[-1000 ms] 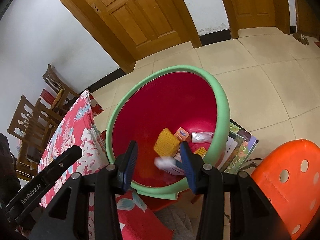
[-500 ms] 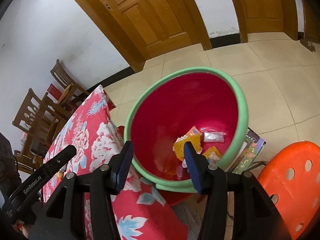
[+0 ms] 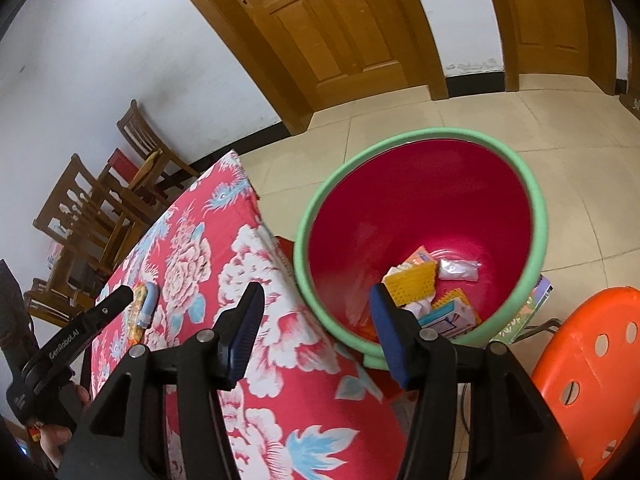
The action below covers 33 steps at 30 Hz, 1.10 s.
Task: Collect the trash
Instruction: 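Move both open tools back over the table, then grasp the orange-topped cracker packet with the left tool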
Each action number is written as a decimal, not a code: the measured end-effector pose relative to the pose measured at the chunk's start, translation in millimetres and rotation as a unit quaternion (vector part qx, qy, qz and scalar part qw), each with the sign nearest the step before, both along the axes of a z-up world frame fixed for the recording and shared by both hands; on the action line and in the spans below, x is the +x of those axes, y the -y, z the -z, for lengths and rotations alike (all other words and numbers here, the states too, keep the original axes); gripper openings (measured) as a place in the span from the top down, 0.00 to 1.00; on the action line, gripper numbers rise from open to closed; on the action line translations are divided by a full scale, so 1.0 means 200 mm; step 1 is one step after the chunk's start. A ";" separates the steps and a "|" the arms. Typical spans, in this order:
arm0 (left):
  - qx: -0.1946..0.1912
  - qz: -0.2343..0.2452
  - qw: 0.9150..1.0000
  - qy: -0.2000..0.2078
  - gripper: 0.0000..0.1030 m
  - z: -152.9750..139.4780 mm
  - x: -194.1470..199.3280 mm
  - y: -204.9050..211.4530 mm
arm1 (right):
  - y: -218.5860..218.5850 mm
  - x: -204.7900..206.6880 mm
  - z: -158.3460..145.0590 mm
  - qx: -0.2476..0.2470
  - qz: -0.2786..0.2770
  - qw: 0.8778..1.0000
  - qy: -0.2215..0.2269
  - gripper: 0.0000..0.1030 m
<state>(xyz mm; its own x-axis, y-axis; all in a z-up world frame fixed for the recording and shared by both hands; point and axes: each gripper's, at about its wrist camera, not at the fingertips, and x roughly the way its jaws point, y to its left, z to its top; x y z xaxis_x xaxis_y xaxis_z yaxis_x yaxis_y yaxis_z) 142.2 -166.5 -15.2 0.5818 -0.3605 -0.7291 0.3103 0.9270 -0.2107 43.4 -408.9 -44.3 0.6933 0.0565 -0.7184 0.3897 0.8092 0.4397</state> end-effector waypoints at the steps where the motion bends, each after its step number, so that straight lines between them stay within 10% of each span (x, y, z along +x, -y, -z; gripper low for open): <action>1: 0.000 -0.009 1.000 -0.001 0.64 0.00 0.02 -0.04 | -0.01 0.01 0.00 -0.001 -0.002 1.000 -0.001 0.45; 33: 0.070 -0.068 0.993 -0.066 0.55 0.27 0.35 -0.39 | -0.32 0.21 0.01 -0.020 -0.056 0.998 -0.027 0.43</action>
<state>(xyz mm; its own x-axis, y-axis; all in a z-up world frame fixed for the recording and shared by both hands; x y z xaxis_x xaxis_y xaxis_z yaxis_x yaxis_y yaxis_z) 213.2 -88.4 -68.6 0.5140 -0.1747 -0.8398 0.1586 0.9815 -0.1072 86.0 -345.6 -46.0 0.6448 0.1021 -0.7575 0.3181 0.8653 0.3875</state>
